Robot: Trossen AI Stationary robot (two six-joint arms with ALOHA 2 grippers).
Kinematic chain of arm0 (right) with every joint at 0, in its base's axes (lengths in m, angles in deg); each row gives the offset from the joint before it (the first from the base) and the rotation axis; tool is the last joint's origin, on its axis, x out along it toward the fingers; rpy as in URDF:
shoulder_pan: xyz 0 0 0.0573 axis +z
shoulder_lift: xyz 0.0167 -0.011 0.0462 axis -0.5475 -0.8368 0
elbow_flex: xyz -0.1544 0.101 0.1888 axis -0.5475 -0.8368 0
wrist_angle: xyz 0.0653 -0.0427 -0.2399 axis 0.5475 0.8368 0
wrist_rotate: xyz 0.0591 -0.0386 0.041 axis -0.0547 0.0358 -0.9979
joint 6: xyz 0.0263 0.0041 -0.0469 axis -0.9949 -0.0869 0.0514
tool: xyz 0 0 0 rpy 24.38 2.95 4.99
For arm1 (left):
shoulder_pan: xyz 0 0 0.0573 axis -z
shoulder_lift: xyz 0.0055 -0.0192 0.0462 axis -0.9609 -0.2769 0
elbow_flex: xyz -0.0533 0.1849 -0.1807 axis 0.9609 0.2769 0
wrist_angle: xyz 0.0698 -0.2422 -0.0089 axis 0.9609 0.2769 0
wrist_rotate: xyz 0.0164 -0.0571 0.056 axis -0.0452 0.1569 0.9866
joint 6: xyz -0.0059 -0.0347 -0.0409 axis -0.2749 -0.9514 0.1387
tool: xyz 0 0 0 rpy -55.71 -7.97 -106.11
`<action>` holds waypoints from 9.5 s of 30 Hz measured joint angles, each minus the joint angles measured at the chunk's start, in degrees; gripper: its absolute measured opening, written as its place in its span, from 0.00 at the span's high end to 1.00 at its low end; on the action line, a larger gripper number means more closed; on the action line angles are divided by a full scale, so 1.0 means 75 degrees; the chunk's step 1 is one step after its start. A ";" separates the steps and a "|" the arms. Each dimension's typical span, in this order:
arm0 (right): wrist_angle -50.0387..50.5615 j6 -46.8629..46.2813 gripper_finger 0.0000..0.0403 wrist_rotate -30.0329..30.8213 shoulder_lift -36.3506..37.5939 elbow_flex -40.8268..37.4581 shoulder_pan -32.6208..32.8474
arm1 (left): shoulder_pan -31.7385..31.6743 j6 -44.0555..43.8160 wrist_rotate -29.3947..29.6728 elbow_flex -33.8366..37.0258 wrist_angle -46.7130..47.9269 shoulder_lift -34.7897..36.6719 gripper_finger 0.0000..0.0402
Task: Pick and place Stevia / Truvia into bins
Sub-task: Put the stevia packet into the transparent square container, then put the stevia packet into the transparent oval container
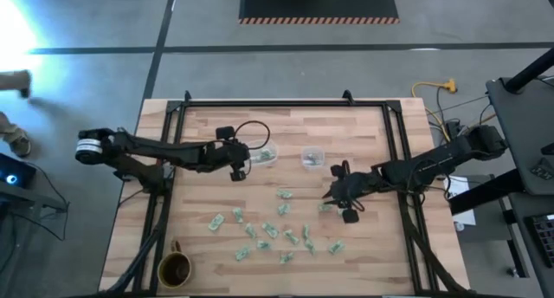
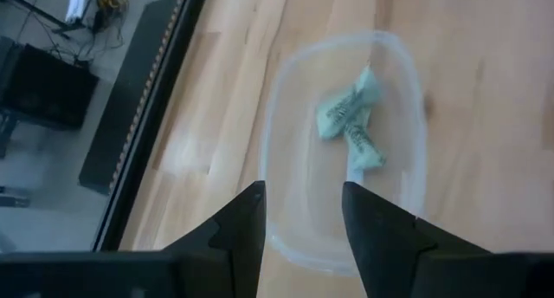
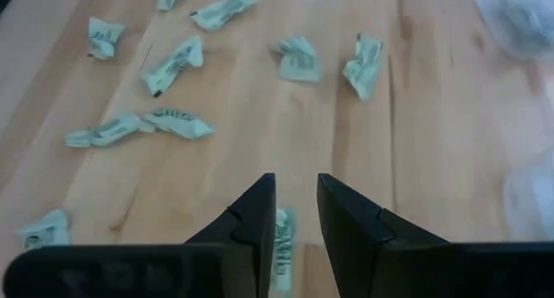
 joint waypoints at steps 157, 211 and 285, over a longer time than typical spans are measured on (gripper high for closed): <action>-0.0459 0.2201 0.79 0.1778 0.0419 0.0818 -0.0814 | 0.3047 -0.1624 -0.3930 0.0597 0.0309 -0.0606 0.66; -0.0442 0.2002 0.84 0.1781 0.0413 0.0818 -0.0814 | 0.3279 -0.1104 -0.2303 0.0729 -0.0324 -0.1187 1.00; -0.0364 0.2002 0.85 0.1784 0.0410 0.0766 -0.0817 | -0.0901 0.2027 0.0402 0.0254 -0.2697 -0.1741 0.98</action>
